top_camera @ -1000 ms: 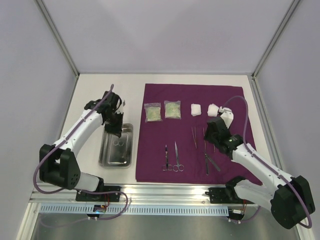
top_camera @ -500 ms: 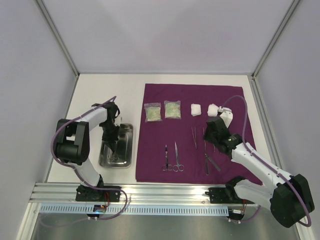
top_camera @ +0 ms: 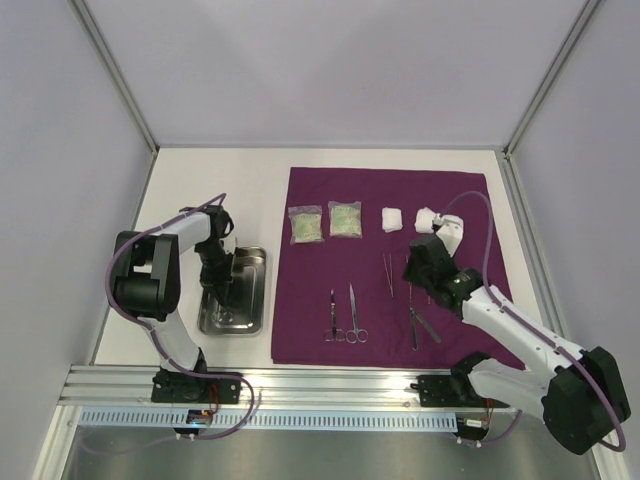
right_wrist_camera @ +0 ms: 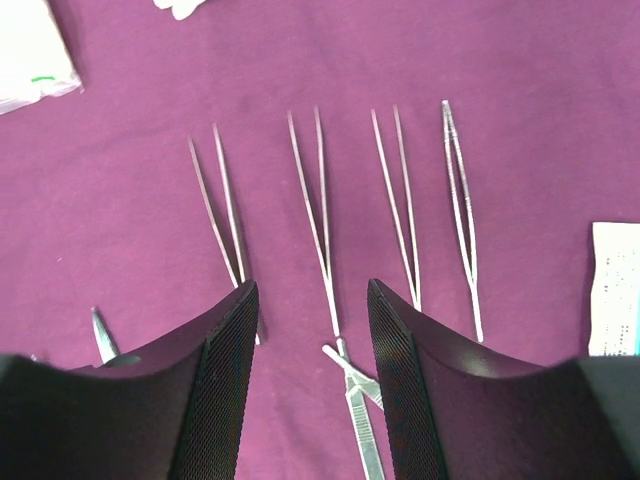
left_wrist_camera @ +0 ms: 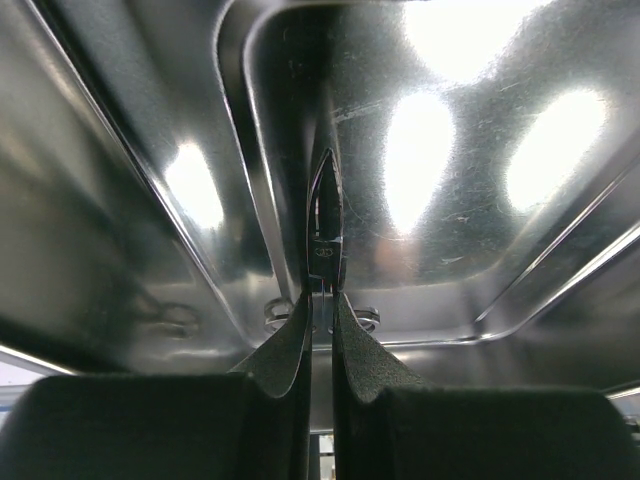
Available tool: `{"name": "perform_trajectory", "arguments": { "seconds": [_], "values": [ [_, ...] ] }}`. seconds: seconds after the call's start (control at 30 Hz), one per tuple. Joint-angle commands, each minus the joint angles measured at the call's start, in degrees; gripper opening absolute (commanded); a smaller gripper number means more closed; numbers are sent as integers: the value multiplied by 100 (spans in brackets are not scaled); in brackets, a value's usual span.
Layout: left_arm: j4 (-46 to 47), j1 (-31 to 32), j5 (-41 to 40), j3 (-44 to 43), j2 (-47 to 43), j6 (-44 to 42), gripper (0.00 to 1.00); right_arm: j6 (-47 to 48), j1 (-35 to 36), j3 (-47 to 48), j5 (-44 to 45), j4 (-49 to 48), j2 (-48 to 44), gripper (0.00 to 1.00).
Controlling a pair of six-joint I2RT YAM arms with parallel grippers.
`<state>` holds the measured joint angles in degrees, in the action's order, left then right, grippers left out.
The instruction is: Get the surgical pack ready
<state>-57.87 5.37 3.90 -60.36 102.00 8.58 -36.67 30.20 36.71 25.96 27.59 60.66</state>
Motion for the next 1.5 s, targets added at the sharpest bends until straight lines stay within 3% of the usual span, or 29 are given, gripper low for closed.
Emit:
{"name": "perform_trajectory", "arguments": {
  "seconds": [0.0, 0.17, 0.23, 0.27, 0.37, 0.63, 0.77, 0.8, 0.9, 0.93, 1.03, 1.1, 1.3, 1.47],
  "values": [
    [47, -18, -91, -81, -48, -5, 0, -130, 135, 293, 164, -61, -64, 50],
    [65, -27, -232, -46, -136, -102, 4, -130, 311, 416, 322, 18, -20, 51],
    [4, -27, -153, -55, -162, -146, 17, -122, 399, 503, 349, 44, 7, 54],
    [-49, -27, -5, -81, -197, -163, 30, -113, 417, 539, 358, 70, 24, 55],
    [-181, -27, 198, -239, -285, -207, 43, -95, 645, 758, 515, 237, 94, 56],
    [-945, -27, 699, -1187, -1162, -436, 49, -376, 1752, 1636, 507, 912, 586, 52],
    [-1017, -27, 674, -1408, -1945, -857, 49, -613, 2174, 2190, 18, 1301, 1218, 49],
    [-973, -27, 656, -1409, -2129, -1328, 49, -622, 2297, 2392, -124, 1301, 1498, 49],
    [-674, -36, 201, -1199, -2894, -2181, 54, -649, 2578, 2805, -477, 1397, 2148, 50],
    [-534, -53, -341, -858, -3366, -2350, 64, -649, 2631, 2937, -512, 1459, 2334, 52],
    [-41, -325, -994, -120, -4245, -2868, 79, -667, 2807, 3306, -662, 1845, 3020, 54],
    [-93, -501, -1014, 189, -4503, -3028, 83, -579, 2956, 3404, -793, 1855, 3389, 56],
    [-322, -993, -610, 639, -4671, -3064, 85, -518, 3001, 3448, -1031, 1653, 4032, 56],
    [56, -994, -900, 1008, -4926, -2854, 85, -534, 3010, 3493, -1233, 1618, 4401, 54]
  ]
}}
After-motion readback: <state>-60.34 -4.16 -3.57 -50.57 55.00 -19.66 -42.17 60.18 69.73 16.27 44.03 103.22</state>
